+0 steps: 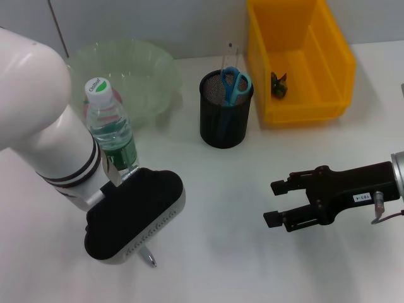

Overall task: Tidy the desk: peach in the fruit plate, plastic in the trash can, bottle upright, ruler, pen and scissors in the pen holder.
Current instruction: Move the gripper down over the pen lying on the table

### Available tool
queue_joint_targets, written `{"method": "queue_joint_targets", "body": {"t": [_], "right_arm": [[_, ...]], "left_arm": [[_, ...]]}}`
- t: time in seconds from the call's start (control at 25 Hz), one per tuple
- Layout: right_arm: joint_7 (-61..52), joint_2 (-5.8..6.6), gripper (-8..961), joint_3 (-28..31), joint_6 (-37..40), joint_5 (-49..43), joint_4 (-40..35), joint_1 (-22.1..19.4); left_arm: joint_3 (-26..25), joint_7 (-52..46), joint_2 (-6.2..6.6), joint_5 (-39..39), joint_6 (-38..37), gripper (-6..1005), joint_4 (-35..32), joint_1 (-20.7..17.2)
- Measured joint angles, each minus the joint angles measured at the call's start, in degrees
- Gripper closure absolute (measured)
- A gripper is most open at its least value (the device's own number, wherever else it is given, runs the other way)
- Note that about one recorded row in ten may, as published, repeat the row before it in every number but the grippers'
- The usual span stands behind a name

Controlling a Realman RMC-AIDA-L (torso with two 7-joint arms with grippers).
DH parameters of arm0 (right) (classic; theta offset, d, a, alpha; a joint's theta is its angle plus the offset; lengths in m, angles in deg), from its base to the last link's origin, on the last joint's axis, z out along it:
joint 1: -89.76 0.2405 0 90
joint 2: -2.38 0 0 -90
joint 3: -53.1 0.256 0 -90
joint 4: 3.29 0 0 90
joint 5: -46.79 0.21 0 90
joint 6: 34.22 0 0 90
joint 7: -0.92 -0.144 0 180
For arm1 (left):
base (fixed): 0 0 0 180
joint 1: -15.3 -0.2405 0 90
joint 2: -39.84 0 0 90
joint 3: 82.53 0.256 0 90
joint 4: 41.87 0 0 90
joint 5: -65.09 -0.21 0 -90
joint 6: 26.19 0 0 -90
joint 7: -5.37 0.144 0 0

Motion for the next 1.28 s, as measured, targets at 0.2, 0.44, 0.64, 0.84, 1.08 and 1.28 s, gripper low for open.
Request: {"method": "queue_joint_targets", "body": {"t": [0.2,0.44,0.64,0.84,1.08,1.28], "right_arm": [[0.0,-0.15,127,0.0,0.0,0.1,0.0,-0.2],[-0.1,-0.18,126,-0.2,0.0,0.3,0.1,0.0],[-0.5,-0.33,126,-0.4,0.0,0.3,0.1,0.0],[-0.5,-0.72,126,-0.1,0.0,0.2,0.1,0.1],[-0.5,-0.72,127,-0.3,-0.3,0.3,0.6,0.0],[-0.3,-0.71,126,-0.5,-0.7,0.3,1.3,0.1]], "left_arm": [[0.0,0.0,0.00,0.4,0.0,556,0.3,0.2],[0.3,0.7,0.00,0.5,0.2,670,1.7,1.0],[0.5,0.9,0.00,0.5,0.3,681,2.7,1.6],[0.6,1.5,-0.07,0.5,0.4,704,3.2,1.7],[0.8,1.6,-0.08,0.5,0.5,732,4.2,2.3],[0.9,2.3,-0.09,0.8,0.5,761,6.0,3.1]]}}
